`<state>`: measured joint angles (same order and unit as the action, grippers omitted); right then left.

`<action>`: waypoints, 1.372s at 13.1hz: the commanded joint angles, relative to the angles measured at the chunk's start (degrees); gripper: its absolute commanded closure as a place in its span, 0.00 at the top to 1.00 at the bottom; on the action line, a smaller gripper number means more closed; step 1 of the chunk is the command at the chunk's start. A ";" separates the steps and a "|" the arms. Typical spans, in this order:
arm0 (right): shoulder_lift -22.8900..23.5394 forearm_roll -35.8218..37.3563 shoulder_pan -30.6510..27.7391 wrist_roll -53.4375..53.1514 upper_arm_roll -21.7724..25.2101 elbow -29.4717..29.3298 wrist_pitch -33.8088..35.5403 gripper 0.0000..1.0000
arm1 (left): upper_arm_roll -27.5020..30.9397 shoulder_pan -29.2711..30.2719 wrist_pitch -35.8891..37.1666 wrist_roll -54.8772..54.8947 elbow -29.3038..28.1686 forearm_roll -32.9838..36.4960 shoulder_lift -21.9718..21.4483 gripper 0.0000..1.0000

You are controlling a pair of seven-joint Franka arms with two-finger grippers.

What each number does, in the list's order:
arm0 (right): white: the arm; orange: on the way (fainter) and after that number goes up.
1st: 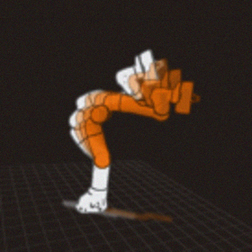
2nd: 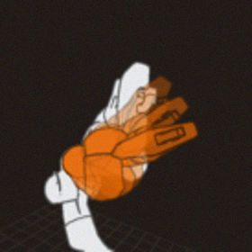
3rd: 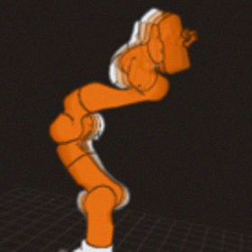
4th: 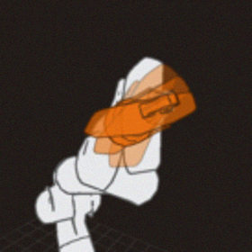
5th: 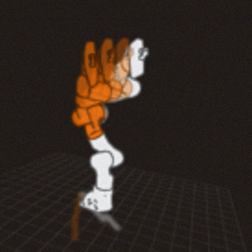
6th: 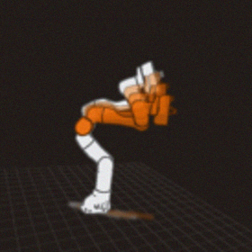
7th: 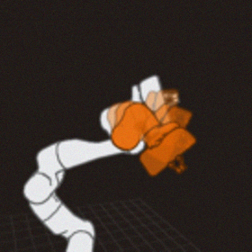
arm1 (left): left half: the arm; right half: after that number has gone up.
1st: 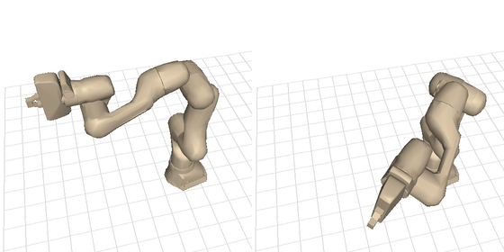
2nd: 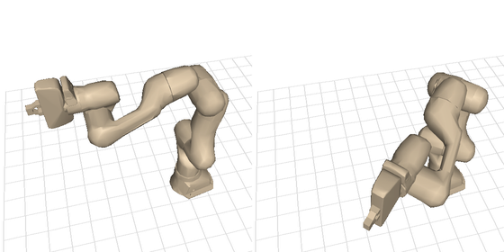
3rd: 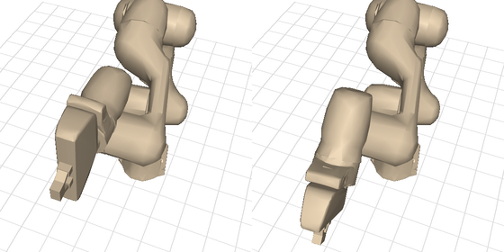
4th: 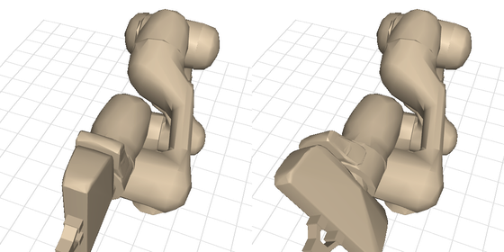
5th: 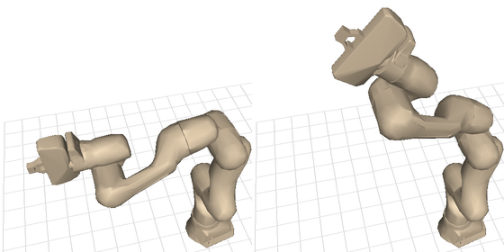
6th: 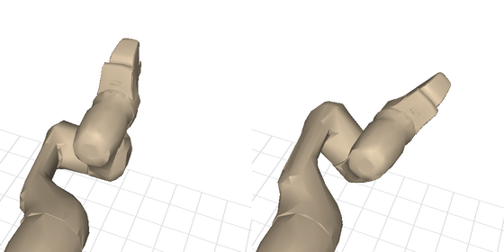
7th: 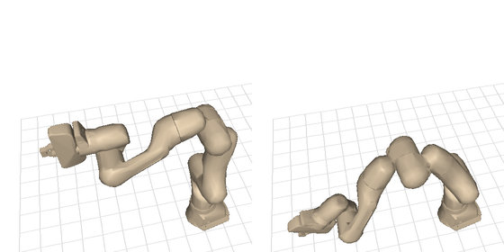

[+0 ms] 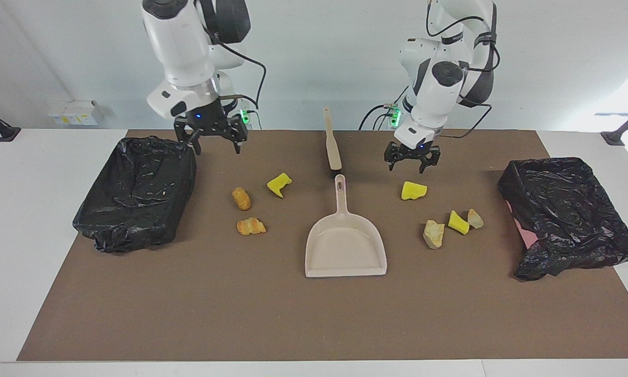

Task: Sweep and dump trash in bin

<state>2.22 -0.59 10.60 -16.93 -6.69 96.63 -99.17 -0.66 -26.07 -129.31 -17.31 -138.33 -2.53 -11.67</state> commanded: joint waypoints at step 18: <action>24.76 3.84 23.68 -21.12 0.01 -3.39 -23.43 0.96 | -20.08 -19.19 -9.83 -45.88 -12.41 -0.37 -6.96 1.00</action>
<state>25.87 1.55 34.12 -36.76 -6.81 94.20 -121.55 -21.53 -43.37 -137.57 -61.29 -148.94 -2.53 -17.23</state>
